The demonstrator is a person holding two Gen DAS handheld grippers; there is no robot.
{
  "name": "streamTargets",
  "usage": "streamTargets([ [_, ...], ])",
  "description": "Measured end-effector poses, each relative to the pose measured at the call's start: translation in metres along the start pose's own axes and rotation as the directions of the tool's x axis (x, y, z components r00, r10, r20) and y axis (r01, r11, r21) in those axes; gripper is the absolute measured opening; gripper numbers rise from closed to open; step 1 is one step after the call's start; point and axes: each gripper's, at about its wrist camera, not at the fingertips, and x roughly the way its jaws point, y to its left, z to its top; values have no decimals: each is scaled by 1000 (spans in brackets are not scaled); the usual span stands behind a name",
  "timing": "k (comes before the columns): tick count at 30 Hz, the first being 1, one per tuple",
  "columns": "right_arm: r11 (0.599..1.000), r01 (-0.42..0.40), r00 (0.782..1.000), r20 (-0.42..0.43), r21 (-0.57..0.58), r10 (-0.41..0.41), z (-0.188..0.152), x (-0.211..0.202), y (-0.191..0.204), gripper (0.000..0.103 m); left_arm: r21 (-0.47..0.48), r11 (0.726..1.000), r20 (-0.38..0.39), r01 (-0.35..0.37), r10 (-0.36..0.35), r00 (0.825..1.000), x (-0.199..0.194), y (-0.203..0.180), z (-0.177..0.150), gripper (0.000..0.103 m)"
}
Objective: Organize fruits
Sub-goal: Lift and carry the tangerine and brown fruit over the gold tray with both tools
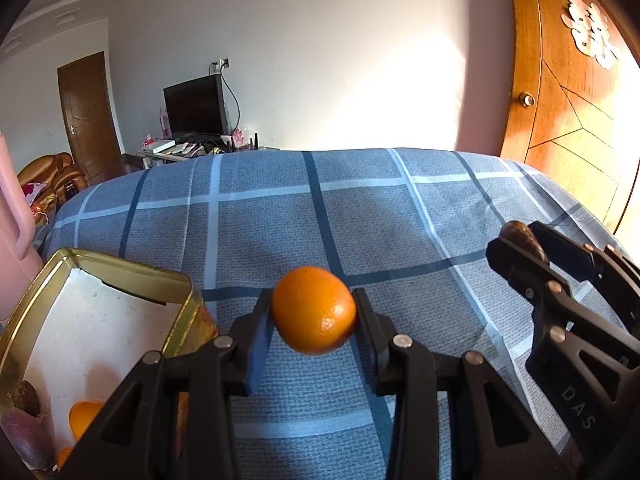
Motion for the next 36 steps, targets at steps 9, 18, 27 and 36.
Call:
streamTargets([
  [9, 999, 12, 999, 35, -31, -11, -1, -9, 8, 40, 21, 999, 43, -37, 37, 998, -12, 0, -4, 40],
  [18, 1000, -2, 999, 52, -19, 3, -4, -18, 8, 40, 44, 998, 66, -48, 45, 997, -24, -3, -10, 40],
  [27, 1000, -3, 998, 59, -31, 5, -6, -24, 12, 40, 46, 998, 66, -49, 46, 997, -33, -1, -18, 40],
  [36, 999, -29, 999, 19, -39, 30, -11, -26, 19, 40, 59, 998, 38, -35, 33, 999, -46, 3, -32, 40],
])
